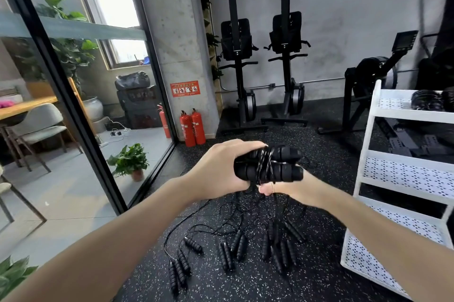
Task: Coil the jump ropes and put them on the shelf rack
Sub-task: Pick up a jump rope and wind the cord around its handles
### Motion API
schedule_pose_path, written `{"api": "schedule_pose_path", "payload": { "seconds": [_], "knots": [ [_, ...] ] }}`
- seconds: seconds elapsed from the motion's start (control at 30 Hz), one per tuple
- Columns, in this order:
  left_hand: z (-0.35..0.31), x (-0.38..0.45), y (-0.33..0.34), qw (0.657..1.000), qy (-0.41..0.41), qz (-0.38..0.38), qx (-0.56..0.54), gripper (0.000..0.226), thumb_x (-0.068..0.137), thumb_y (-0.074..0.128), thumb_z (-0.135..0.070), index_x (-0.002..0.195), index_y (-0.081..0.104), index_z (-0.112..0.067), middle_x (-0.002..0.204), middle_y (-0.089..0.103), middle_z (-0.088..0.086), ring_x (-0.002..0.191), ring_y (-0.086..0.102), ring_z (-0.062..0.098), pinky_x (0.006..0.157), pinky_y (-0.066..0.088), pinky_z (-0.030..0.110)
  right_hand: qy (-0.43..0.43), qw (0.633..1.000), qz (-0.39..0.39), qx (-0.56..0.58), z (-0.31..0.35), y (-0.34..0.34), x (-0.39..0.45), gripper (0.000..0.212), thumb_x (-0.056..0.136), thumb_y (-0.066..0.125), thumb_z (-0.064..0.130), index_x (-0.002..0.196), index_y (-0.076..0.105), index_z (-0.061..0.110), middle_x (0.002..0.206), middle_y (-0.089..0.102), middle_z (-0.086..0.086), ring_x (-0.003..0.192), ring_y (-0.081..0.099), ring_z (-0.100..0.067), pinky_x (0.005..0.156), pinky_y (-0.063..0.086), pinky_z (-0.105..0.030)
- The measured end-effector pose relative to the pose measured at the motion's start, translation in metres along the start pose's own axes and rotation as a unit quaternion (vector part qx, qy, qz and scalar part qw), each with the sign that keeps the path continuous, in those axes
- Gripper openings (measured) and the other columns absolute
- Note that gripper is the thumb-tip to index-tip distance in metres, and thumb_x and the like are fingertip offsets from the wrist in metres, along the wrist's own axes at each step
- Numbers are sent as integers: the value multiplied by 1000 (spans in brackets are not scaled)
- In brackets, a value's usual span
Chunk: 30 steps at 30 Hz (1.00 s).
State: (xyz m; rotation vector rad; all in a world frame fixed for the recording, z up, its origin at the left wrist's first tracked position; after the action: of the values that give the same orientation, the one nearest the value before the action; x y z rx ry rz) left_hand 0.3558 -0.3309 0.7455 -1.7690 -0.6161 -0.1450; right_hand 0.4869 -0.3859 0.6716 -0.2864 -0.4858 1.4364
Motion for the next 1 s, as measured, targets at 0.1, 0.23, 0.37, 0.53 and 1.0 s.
{"api": "schedule_pose_path", "payload": {
  "seconds": [0.1,0.23,0.37,0.53,1.0],
  "knots": [
    [-4,-3,8,996,41,63,39,76,72,75,-12,139,54,-40,109,61,-16,107,53,4,96,38,20,-1,997,-7,-71,3,-19,11,44,90,55,-13,61,59,20,57,56,13,55,48,0,59,43,-21],
    [-3,-6,21,984,75,103,125,67,82,72,-22,140,44,-39,108,60,-16,104,52,14,91,46,34,28,975,23,-220,9,-35,29,33,84,75,8,63,72,33,62,68,12,57,55,-4,61,47,-24],
    [5,-2,21,967,76,52,238,59,80,74,-19,127,38,-23,99,61,-7,91,50,20,79,49,43,-4,959,-26,-282,41,-50,35,8,78,82,21,76,77,28,64,70,12,59,61,-2,57,47,-18],
    [10,3,27,924,40,-6,381,75,66,85,-15,123,37,-18,100,62,-1,92,56,26,70,50,41,-51,947,-103,-300,69,-54,31,8,84,80,27,91,78,23,76,72,12,68,62,8,62,45,-7],
    [11,2,-2,944,-101,-189,251,54,70,81,-14,111,45,-16,95,62,1,87,55,29,67,40,36,-88,970,-226,-29,50,-2,-43,44,97,66,10,138,60,23,81,71,5,56,66,-10,57,56,-22]
  ]
}}
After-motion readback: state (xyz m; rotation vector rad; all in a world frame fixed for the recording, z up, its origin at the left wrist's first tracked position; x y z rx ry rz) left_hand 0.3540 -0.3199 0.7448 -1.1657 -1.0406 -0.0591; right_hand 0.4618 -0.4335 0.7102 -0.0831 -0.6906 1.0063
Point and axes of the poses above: each hand's wrist, its own x-axis towards the middle knuckle, its own y-axis out of the palm, z = x × y, the point moved 8 cm from there along x, towards the middle knuckle
